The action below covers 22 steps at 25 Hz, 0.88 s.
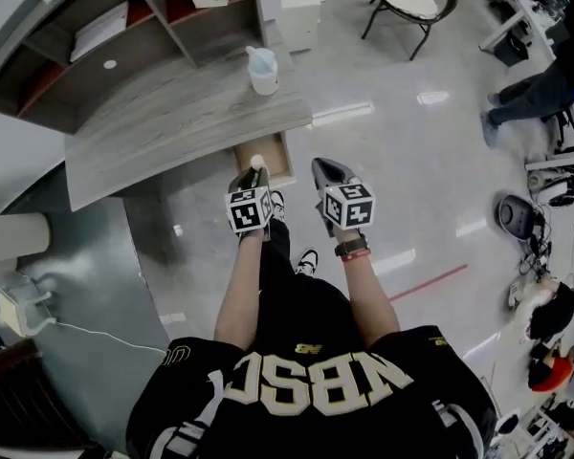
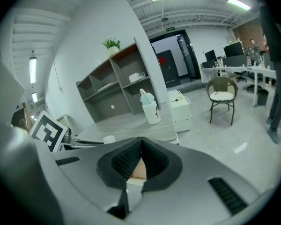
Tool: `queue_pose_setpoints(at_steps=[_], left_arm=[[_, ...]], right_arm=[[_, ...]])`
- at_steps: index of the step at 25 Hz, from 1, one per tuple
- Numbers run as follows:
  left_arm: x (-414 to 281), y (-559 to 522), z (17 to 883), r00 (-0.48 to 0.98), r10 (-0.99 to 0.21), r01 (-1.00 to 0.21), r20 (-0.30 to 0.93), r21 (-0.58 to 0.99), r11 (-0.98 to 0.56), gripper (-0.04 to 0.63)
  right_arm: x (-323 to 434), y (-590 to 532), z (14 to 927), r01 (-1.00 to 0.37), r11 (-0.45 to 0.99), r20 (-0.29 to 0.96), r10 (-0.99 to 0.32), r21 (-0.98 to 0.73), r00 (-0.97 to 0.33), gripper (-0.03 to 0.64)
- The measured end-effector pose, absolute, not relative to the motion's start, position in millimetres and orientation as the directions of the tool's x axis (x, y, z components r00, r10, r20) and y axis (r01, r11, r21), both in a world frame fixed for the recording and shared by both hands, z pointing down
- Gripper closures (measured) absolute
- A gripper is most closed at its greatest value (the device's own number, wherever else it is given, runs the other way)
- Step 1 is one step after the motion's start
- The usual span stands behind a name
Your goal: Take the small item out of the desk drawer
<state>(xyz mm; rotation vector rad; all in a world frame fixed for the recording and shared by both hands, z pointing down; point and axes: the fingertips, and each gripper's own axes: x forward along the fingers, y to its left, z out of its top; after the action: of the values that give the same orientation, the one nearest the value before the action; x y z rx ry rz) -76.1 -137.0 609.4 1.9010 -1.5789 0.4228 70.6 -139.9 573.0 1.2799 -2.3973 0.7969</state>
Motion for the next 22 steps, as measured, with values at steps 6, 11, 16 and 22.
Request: queue_pose_setpoints(at_steps=[6,11,16,22], left_arm=[[-89,-131,557,0.223,-0.822,-0.968,0.524,0.221,-0.121,0.503],[-94,-120,521,0.21,-0.861,-0.972,0.462,0.191,-0.135,0.503],[-97,-119,486,0.207,-0.9,-0.974,0.384,0.163,-0.155,0.503],[-95,-116,444,0.208,-0.934,-0.976,0.292,0.127,-0.178,0.503]], right_arm=[[75,-141,536,-0.839,0.464,0.449,-0.708,-0.286,-0.545,0.611],[86,-140,508,-0.85,0.464,0.402,-0.749,-0.248,-0.526,0.611],[92,-143,477,-0.858,0.473,0.339,-0.788,-0.201,-0.514,0.611],[96,-142,442,-0.864,0.485,0.265,-0.823,-0.135,-0.503,0.611]])
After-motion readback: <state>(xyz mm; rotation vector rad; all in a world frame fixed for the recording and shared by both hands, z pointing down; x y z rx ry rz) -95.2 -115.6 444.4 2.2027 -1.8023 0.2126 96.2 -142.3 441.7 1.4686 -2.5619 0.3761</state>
